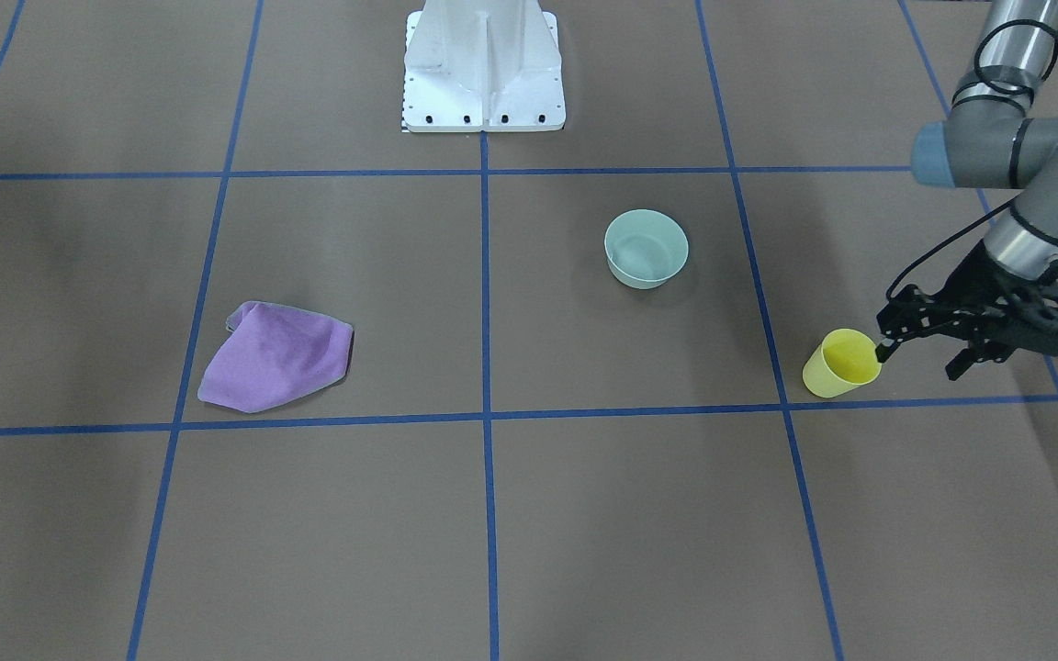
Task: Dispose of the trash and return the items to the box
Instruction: 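Reach the left gripper to the yellow cup and grasp it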
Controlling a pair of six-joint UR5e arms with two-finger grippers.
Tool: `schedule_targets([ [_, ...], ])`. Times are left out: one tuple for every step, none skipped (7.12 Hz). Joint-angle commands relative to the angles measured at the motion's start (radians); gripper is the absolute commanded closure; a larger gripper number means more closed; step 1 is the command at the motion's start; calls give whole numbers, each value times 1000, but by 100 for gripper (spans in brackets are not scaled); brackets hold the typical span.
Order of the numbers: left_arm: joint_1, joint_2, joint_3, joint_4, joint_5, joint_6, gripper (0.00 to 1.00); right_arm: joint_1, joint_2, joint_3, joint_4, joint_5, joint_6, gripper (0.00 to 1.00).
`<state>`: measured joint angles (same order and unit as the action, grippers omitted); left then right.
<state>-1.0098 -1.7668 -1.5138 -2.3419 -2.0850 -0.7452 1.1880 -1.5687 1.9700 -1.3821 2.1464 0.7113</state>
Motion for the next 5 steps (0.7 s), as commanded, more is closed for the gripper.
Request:
schedule_targets([
  [43, -40, 37, -2, 13, -48, 11, -2, 1, 0, 0, -6, 0, 0],
  [45, -37, 40, -2, 11, -37, 18, -4, 1, 0, 0, -9, 0, 0],
  [45, -24, 31, -4, -4, -36, 19, -4, 2, -2, 0, -10, 0, 0],
  [42, -20, 27, -4, -36, -34, 19, -4, 2, -2, 0, -10, 0, 0],
  [37, -22, 21, -4, -78, -31, 19, -5, 2, 0, 0, -10, 2, 0],
])
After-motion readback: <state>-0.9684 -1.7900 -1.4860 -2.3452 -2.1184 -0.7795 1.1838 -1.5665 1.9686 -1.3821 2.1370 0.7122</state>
